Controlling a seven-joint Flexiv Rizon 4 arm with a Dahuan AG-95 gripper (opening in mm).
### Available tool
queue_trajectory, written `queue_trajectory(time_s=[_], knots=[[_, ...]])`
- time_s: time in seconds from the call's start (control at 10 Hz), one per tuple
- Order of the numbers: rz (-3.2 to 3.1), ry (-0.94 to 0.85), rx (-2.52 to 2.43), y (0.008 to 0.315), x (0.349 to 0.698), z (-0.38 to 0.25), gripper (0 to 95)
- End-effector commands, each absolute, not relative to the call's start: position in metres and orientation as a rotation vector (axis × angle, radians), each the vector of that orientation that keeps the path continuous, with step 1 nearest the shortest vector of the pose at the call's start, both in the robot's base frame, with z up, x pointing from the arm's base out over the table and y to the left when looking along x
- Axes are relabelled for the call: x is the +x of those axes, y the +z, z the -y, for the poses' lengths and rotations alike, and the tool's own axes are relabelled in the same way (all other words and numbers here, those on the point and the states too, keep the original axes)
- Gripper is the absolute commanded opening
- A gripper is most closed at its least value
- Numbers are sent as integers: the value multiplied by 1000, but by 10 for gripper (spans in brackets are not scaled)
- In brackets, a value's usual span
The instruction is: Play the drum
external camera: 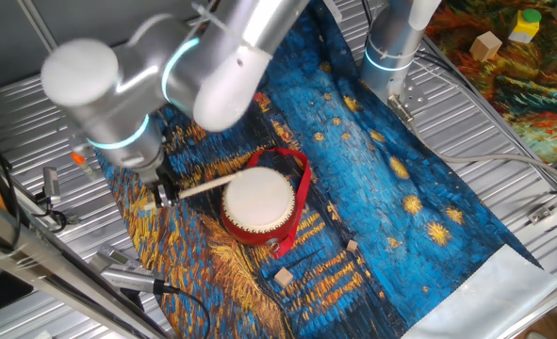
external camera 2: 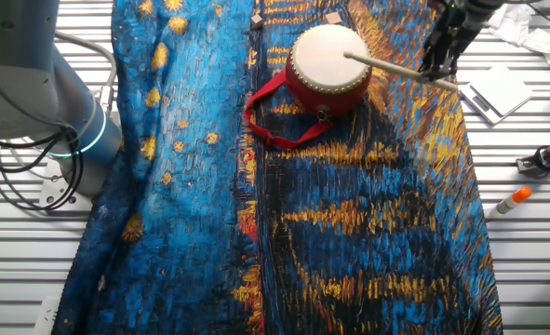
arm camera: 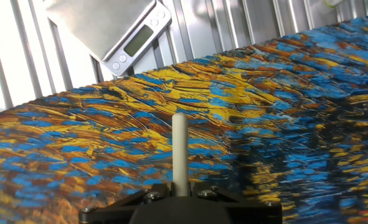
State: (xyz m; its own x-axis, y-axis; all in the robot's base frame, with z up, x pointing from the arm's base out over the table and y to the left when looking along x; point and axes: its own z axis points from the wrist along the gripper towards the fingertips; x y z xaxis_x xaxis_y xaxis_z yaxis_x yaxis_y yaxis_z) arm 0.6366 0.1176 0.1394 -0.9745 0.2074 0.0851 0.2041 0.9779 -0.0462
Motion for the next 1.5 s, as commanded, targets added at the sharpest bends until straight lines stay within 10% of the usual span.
queue_trajectory(time_s=[0.1,0.3,0.4,0.5,0.6,1.5], knots=[[3035,47,-274,135,636,-117,950],[3038,48,-270,135,636,-117,950],[3041,57,-278,135,636,-116,760],[3040,61,-300,136,635,-115,190],[3045,55,-301,138,634,-113,0],[3051,42,-164,142,630,-111,0]])
